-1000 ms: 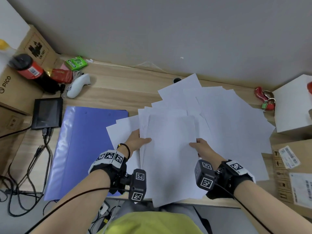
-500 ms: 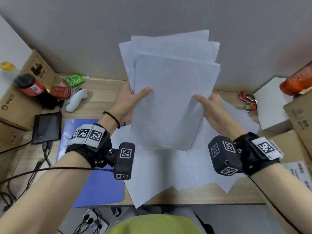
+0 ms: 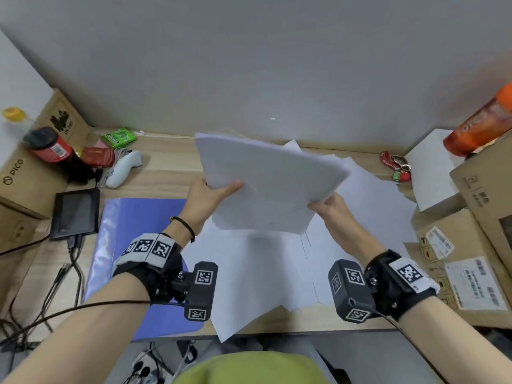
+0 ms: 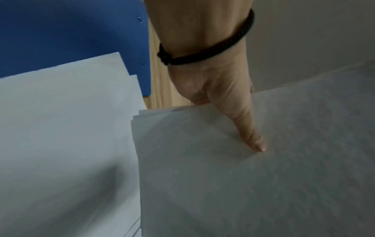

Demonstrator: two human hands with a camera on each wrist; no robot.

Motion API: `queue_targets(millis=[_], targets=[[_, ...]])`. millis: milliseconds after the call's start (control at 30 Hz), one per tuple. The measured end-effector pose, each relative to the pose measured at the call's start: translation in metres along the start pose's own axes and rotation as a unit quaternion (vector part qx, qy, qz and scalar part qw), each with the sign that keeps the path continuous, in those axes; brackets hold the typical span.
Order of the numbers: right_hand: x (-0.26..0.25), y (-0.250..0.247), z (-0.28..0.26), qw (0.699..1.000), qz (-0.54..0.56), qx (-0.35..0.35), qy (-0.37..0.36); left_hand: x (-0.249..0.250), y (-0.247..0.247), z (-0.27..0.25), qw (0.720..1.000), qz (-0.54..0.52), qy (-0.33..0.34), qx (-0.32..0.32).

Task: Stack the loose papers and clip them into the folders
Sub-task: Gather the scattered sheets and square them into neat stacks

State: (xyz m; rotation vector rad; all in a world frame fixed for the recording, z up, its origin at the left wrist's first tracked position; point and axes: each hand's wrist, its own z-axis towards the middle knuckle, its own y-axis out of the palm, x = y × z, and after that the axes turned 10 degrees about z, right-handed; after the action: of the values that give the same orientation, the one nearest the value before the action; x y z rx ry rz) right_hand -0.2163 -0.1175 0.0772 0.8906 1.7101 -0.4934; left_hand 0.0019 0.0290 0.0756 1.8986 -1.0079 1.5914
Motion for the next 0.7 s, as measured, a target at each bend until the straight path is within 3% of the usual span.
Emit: queue_targets(millis=[100,200,400,600,700], targets=[[0.001,0.004,-0.006,1.000,-0.010,-0.016,0.007,0.001,-0.001,0.000,0.999,0.024,0.026,-0.031],[0.019,0.000,-0.011,0.999,-0.012,-0.014,0.050,-0.016,0.000,-0.005,0.994,0.083,-0.008,-0.074],[0.048,0.005,-0.006,0.993,-0.015,0.051,0.103,-0.030,0.012,-0.010,0.995,0.073,-0.026,-0.070],[0.049,0.012,-0.004,0.992,-0.027,0.101,0.069,-0.023,0.020,-0.005,0.997,0.042,-0.043,-0.048],[0.035,0.006,0.008,0.987,-0.089,0.127,0.041,-0.016,0.019,0.003,0.995,0.064,-0.037,-0.063]])
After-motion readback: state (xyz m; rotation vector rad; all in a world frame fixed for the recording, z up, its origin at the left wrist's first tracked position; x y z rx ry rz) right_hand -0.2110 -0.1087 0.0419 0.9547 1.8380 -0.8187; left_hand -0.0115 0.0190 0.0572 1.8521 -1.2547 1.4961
